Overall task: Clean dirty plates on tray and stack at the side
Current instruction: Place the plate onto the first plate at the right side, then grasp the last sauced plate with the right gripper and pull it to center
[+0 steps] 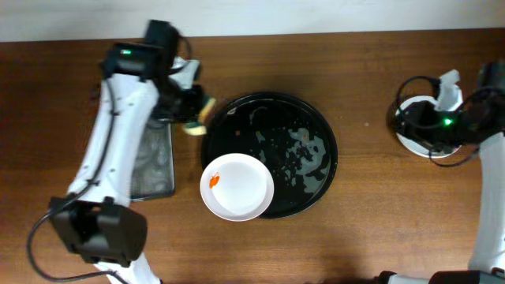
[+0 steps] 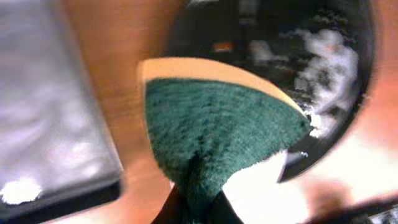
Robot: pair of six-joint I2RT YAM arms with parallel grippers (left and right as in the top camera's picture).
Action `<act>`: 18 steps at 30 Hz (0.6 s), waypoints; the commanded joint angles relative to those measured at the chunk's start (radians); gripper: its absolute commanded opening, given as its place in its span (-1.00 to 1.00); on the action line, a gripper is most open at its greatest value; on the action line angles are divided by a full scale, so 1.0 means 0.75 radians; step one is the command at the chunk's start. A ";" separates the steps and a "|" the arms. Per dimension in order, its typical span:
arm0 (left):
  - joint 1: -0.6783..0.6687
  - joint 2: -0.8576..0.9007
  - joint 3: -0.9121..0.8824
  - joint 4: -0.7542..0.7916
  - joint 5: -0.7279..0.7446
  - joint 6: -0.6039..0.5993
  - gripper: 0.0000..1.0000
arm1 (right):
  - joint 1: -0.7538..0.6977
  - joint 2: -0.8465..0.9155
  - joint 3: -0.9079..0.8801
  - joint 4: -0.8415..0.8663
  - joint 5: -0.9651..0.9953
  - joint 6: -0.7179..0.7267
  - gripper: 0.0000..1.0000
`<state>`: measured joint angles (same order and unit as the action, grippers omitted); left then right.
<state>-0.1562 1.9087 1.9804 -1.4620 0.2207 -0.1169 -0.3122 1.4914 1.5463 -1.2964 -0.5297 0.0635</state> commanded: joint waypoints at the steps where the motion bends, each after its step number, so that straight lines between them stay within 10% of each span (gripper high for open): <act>1: 0.288 -0.040 -0.114 0.028 -0.270 -0.080 -0.98 | 0.168 -0.020 0.011 -0.007 -0.011 -0.045 -0.07; 7: 0.469 -0.036 -0.850 0.666 -0.513 -0.157 -0.95 | 0.510 -0.018 0.011 -0.013 -0.044 -0.145 0.01; 13: 0.480 -0.036 -0.977 0.794 -0.560 -0.158 -0.82 | 0.730 -0.018 0.011 -0.112 -0.488 -0.680 0.02; 16: 0.480 -0.036 -0.977 0.794 -0.559 -0.158 -0.65 | 0.747 -0.012 0.011 -0.093 -0.426 -0.550 0.53; 18: 0.480 -0.036 -0.977 0.794 -0.532 -0.158 -0.45 | 0.751 0.027 0.009 -0.051 -0.078 -0.153 0.43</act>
<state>0.1989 1.8954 1.2537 -0.8692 -0.1848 -0.2306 0.2405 1.4914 1.5467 -1.3521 -0.8108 -0.3176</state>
